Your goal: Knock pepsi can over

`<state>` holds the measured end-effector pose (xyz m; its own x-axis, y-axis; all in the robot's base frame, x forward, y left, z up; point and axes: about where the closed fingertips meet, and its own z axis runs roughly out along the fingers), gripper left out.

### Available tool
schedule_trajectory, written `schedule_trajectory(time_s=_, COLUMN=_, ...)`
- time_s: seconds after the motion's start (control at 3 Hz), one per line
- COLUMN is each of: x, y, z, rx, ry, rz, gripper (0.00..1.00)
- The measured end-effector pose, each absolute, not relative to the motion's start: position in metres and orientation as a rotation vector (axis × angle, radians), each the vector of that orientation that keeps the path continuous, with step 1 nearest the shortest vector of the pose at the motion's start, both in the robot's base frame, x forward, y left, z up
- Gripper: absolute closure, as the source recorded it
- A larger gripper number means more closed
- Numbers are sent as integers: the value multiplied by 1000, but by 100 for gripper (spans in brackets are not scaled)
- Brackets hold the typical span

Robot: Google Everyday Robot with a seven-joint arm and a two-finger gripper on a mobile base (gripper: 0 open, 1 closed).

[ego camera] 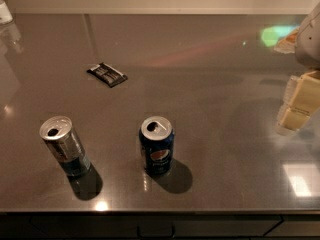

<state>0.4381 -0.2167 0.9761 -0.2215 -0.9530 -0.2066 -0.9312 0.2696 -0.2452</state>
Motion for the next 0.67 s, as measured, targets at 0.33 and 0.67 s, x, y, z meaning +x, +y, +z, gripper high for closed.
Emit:
schedule_trajectory(time_s=0.33, x=438, y=-217, z=976, rx=-1725, ry=2232, rz=-98, gripper=0)
schedule_trajectory(time_s=0.67, x=439, y=-215, z=978, rx=-1728, ry=2218, rz=-82, gripper=0)
